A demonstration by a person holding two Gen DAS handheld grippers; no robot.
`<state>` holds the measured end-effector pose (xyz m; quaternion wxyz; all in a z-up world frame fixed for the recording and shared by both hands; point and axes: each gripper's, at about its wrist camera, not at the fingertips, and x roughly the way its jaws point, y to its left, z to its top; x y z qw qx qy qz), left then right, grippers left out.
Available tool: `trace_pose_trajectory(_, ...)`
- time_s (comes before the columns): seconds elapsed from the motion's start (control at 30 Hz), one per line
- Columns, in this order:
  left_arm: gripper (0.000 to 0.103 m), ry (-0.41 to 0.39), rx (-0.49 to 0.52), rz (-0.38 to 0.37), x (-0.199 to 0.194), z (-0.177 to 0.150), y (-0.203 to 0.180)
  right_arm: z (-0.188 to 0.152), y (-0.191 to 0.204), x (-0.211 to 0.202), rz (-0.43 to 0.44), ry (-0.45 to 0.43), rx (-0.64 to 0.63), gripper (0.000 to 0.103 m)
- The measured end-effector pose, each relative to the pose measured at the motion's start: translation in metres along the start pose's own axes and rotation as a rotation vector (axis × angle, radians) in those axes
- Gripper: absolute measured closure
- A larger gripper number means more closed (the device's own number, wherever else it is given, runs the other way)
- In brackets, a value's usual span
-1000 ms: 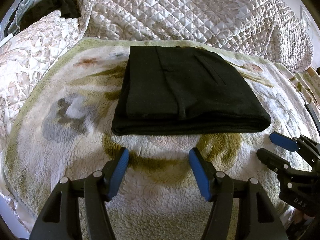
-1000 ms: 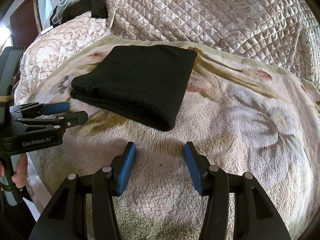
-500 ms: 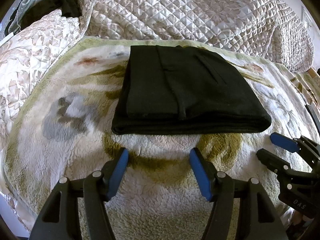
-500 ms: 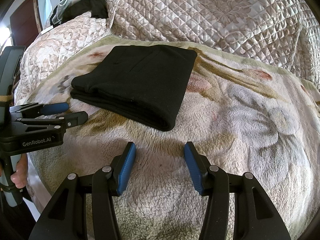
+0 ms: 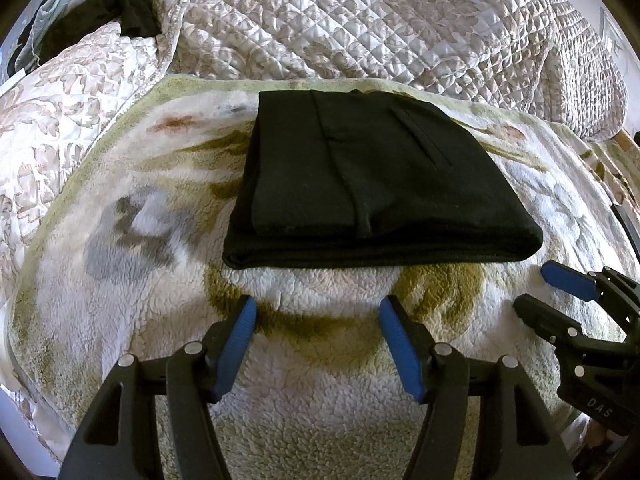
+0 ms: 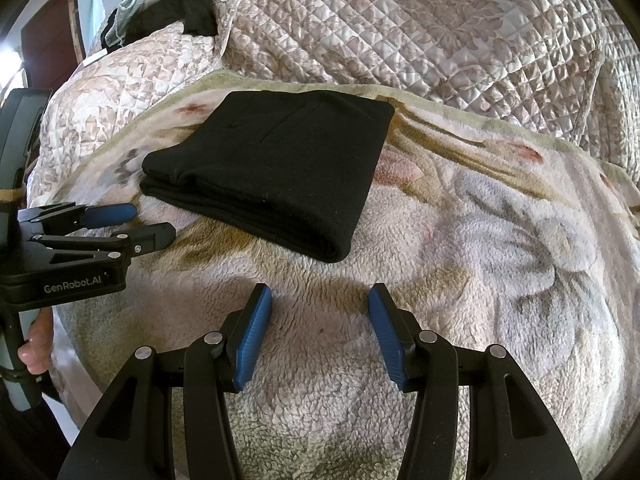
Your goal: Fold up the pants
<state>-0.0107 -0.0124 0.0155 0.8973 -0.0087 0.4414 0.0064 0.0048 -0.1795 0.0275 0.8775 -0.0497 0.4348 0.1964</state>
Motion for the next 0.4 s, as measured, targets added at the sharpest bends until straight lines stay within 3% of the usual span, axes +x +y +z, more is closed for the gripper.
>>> trace_pose_trajectory(0.4,0.036,-0.003,0.000,0.000,-0.0006,-0.0002,0.0000,0.0023,-0.0016,0.0019,-0.005,-0.012,-0.012,0.051)
